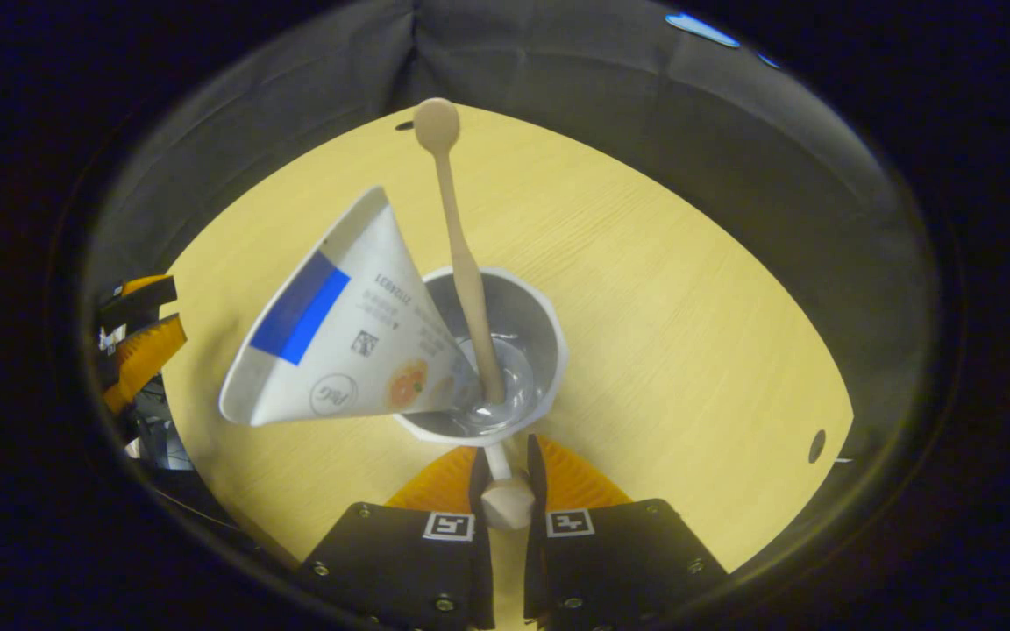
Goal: Put the toothbrush and toothpaste on the desktop into the cup, then pick up the cup and place it on the coaster on the desktop.
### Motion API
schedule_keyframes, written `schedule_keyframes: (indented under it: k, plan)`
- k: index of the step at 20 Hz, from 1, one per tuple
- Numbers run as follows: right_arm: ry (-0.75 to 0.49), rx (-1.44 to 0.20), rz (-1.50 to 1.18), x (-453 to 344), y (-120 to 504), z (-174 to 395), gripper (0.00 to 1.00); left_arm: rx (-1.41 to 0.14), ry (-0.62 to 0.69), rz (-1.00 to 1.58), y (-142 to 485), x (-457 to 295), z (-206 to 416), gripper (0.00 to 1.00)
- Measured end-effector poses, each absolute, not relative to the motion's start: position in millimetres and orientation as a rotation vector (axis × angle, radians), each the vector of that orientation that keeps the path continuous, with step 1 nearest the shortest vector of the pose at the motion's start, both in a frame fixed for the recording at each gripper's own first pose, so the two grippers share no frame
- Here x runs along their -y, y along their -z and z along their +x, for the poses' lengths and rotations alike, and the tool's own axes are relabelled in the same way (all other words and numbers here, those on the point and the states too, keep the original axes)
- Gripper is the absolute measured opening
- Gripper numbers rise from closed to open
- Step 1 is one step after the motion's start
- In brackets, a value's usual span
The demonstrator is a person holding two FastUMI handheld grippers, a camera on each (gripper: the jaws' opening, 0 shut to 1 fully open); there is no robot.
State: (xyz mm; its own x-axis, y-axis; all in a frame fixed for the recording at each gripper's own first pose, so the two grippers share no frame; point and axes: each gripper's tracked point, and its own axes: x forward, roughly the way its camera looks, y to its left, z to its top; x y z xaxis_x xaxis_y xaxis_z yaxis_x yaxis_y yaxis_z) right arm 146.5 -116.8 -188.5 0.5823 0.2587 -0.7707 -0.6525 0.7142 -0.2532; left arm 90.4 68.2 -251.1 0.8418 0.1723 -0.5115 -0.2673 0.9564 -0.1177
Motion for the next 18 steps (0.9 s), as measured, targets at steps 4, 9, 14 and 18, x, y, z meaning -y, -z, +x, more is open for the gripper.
schedule_keyframes:
  k: [4,9,14,18]
  plan:
    - [-0.571,-0.756,-0.533,107.4,180.6,143.2,0.15,-0.520,-0.230,-0.188,251.8,-69.9,88.7,0.95]
    - [-0.594,-0.740,-0.520,88.0,172.9,139.5,0.14,-0.520,-0.227,-0.191,251.9,-74.3,79.1,0.95]
    - [-0.638,-0.726,-0.532,52.3,174.9,135.7,0.15,-0.521,-0.241,-0.195,253.4,-92.3,72.8,0.95]
    - [-0.663,-0.724,-0.535,29.1,175.2,135.3,0.15,-0.524,-0.261,-0.202,256.1,-110.9,59.4,0.95]
